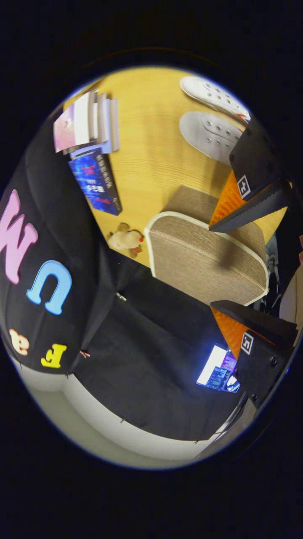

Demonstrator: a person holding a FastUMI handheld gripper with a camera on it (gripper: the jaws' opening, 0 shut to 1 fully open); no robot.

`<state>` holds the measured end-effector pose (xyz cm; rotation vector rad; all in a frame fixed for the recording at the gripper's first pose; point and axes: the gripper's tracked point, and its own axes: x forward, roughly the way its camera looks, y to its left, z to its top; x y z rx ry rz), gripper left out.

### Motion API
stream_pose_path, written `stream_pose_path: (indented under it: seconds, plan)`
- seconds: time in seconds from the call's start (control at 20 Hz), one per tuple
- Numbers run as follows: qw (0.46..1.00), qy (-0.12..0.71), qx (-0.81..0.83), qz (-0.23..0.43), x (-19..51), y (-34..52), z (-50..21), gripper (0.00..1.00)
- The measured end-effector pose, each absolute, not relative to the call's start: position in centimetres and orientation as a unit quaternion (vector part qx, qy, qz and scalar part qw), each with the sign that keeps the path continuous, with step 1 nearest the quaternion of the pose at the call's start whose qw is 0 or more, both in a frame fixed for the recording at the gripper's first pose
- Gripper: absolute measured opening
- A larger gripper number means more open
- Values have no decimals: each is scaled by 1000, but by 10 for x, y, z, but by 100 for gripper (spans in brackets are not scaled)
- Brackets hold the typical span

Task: Open the storage box then place both shoes into the box .Put the left shoe in first, then the right shoe, with the right side of both shoes facing outward in a uniform manner.

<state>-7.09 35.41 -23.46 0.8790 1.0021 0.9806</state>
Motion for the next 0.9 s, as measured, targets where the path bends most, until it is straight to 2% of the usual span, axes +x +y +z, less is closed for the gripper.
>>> stream_pose_path:
  seconds: [0.35,0.7,0.75,0.8,0.9]
  plan:
    - [542,500,518,433,-82,371,-259,98]
    - [479,512,565,435,-87,386,-267,95]
    - [468,512,579,429,-86,385,-266,76]
    - [459,513,585,428,-89,380,-264,76]
    - [466,510,577,436,-94,381,-267,48]
